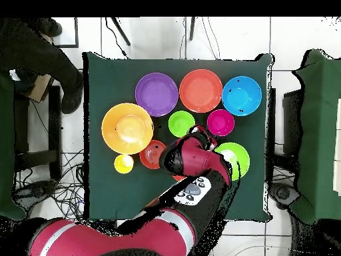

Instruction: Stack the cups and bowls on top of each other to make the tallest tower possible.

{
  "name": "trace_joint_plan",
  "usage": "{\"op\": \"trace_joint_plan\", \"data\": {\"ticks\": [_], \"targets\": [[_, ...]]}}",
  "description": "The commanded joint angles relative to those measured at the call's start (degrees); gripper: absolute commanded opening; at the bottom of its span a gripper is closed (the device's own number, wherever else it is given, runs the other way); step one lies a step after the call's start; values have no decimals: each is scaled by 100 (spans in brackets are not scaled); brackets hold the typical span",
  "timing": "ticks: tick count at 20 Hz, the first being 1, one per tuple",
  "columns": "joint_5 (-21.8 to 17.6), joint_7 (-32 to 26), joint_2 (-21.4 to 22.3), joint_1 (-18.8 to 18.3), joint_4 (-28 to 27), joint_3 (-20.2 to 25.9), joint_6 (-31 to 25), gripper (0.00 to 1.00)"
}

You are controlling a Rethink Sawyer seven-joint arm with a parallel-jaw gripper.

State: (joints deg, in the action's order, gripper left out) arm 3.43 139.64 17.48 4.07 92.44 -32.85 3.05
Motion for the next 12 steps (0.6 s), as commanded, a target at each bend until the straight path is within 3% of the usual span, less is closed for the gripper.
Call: {"op": "trace_joint_plan", "data": {"ticks": [1,12], "targets": [[125,624,-268,9,-220,417,514,100],[-409,518,-39,-504,267,804,1004,100]]}}
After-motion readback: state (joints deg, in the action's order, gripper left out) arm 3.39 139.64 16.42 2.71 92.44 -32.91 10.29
